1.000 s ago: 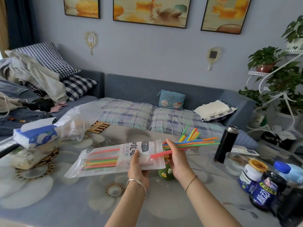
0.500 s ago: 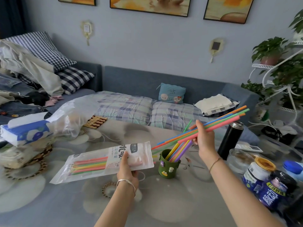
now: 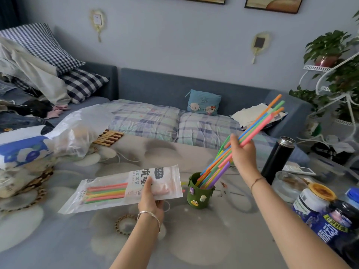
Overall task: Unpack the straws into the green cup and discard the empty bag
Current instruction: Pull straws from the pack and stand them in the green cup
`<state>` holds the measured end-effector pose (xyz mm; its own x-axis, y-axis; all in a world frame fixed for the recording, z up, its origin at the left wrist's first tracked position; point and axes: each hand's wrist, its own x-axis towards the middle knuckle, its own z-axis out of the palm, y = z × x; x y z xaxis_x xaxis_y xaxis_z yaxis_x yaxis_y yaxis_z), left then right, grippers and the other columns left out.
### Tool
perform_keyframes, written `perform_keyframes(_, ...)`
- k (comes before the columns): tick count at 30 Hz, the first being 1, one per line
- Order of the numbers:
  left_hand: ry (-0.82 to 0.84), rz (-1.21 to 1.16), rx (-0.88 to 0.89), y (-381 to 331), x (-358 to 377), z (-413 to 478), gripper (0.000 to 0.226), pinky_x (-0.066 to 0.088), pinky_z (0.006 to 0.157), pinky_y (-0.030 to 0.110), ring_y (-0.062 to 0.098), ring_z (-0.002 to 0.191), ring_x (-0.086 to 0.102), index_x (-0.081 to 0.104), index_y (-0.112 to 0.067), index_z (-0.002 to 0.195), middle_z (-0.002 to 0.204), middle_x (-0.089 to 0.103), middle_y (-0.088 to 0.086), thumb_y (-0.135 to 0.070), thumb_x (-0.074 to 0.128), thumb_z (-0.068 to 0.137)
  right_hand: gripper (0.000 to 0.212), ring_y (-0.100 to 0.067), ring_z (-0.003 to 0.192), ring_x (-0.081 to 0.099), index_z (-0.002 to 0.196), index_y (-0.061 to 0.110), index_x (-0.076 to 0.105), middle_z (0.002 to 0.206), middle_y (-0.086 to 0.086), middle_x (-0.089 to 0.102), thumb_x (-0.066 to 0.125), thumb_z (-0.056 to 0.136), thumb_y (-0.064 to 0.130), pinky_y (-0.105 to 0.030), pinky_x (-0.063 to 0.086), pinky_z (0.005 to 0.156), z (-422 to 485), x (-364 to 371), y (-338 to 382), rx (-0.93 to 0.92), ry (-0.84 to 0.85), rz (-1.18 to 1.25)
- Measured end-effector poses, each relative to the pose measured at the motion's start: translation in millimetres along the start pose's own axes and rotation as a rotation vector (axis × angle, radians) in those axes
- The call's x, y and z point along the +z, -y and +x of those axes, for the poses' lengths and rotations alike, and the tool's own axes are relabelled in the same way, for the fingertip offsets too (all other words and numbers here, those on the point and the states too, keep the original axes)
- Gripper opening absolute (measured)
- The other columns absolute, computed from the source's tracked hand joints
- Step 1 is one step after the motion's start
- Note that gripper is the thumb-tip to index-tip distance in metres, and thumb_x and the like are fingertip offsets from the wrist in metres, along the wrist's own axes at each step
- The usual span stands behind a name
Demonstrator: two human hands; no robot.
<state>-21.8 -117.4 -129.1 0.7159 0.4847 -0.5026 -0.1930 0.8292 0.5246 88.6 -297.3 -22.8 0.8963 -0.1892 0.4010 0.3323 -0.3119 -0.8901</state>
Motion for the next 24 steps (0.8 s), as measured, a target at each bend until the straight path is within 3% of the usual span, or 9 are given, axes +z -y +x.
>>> perform_keyframes(3, 0.003, 0.021, -0.001, 3, 1, -3, 0.012, 0.044, 0.059, 0.026, 0.012, 0.066, 0.059, 0.057, -0.021, 0.092, 0.083, 0.063, -0.003, -0.027, 0.065, 0.085, 0.038, -0.021, 0.053, 0.059, 0.056, 0.016, 0.062, 0.057, -0.008, 0.061, 0.054, 0.090, 0.030, -0.032, 0.050, 0.059, -6, 17, -20, 0.025, 0.152, -0.131)
perform_keyframes(6, 0.013, 0.049, 0.010, 3, 1, -3, 0.010, 0.043, 0.057, 0.026, 0.009, 0.052, 0.061, 0.056, -0.022, 0.085, 0.076, 0.064, -0.003, -0.029, 0.064, 0.085, 0.022, -0.022, 0.069, 0.064, 0.080, 0.008, 0.073, 0.074, -0.012, 0.070, 0.067, 0.083, 0.029, -0.033, 0.053, 0.069, -8, 28, -35, 0.026, 0.271, -0.226)
perform_keyframes(9, 0.018, 0.044, 0.023, 1, 0, -2, 0.010, 0.045, 0.055, 0.028, 0.007, 0.042, 0.063, 0.057, -0.021, 0.088, 0.074, 0.066, -0.003, -0.029, 0.063, 0.086, 0.025, -0.019, 0.068, 0.063, 0.086, 0.005, 0.071, 0.070, -0.005, 0.066, 0.070, 0.080, 0.029, -0.024, 0.048, 0.060, -8, 31, -38, 0.018, 0.274, -0.185)
perform_keyframes(12, 0.001, 0.025, 0.021, -1, -1, -2, 0.010, 0.044, 0.056, 0.030, 0.013, 0.059, 0.064, 0.056, -0.022, 0.088, 0.083, 0.063, -0.003, -0.028, 0.063, 0.086, 0.039, -0.023, 0.062, 0.063, 0.082, 0.000, 0.069, 0.064, -0.008, 0.063, 0.066, 0.082, 0.039, -0.029, 0.048, 0.058, -7, 33, -41, 0.019, 0.253, -0.199)
perform_keyframes(15, 0.003, 0.017, 0.029, 0, 1, -6, 0.009, 0.044, 0.057, 0.030, 0.013, 0.068, 0.059, 0.055, -0.023, 0.084, 0.082, 0.062, -0.003, -0.027, 0.063, 0.087, 0.034, -0.015, 0.052, 0.056, 0.080, 0.006, 0.070, 0.055, -0.001, 0.057, 0.062, 0.085, 0.040, -0.026, 0.043, 0.052, -7, 36, -45, 0.010, 0.290, -0.265)
perform_keyframes(20, 0.031, 0.039, 0.034, 2, 1, -2, 0.008, 0.045, 0.061, 0.029, 0.007, 0.050, 0.064, 0.057, -0.023, 0.084, 0.081, 0.063, -0.003, -0.029, 0.063, 0.086, 0.047, -0.019, 0.049, 0.053, 0.081, -0.003, 0.069, 0.051, -0.004, 0.052, 0.066, 0.080, 0.043, -0.030, 0.045, 0.053, -5, 40, -52, 0.046, 0.383, -0.366)
perform_keyframes(22, 0.055, 0.030, 0.035, 3, 0, 1, 0.009, 0.048, 0.066, 0.030, 0.008, 0.058, 0.067, 0.058, -0.023, 0.089, 0.086, 0.065, -0.003, -0.029, 0.063, 0.086, 0.050, -0.020, 0.052, 0.056, 0.080, -0.002, 0.065, 0.055, -0.005, 0.054, 0.067, 0.078, 0.047, -0.029, 0.045, 0.053, -3, 39, -48, 0.034, 0.353, -0.352)
perform_keyframes(24, 0.065, 0.012, 0.042, 2, -1, 4, 0.016, 0.051, 0.076, 0.031, 0.013, 0.076, 0.065, 0.059, -0.021, 0.099, 0.094, 0.066, -0.001, -0.028, 0.065, 0.085, 0.039, -0.016, 0.053, 0.055, 0.077, 0.010, 0.057, 0.059, 0.000, 0.054, 0.066, 0.078, 0.047, -0.026, 0.043, 0.048, -1, 35, -37, -0.053, 0.232, -0.332)
